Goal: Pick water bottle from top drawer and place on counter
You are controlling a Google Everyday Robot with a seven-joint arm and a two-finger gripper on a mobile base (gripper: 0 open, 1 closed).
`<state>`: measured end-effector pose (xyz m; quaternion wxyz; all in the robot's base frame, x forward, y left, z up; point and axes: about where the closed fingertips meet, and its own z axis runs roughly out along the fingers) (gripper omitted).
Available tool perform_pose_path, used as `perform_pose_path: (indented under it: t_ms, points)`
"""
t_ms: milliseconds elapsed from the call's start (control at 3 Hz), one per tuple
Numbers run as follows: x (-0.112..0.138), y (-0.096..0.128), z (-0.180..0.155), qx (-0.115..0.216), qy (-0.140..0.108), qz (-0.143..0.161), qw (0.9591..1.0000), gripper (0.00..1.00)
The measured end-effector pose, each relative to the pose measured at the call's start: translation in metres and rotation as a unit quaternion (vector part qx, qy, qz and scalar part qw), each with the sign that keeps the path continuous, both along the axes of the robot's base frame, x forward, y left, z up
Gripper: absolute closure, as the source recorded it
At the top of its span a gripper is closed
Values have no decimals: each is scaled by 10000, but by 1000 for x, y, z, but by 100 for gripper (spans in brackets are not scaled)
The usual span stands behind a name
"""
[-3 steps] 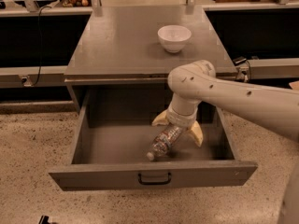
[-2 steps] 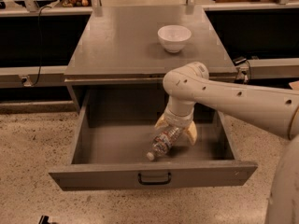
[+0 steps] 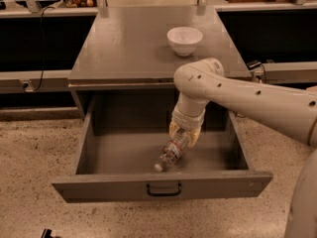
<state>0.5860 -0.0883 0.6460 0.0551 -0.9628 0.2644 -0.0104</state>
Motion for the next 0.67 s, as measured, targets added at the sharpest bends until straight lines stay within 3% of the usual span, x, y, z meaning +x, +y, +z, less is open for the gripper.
perform_pose_path:
  t_ms: [333, 667]
  points:
    - [-5, 7, 18, 427, 301, -344, 9980, 87]
    - [-24, 18, 80, 1131, 425, -457, 9916, 100]
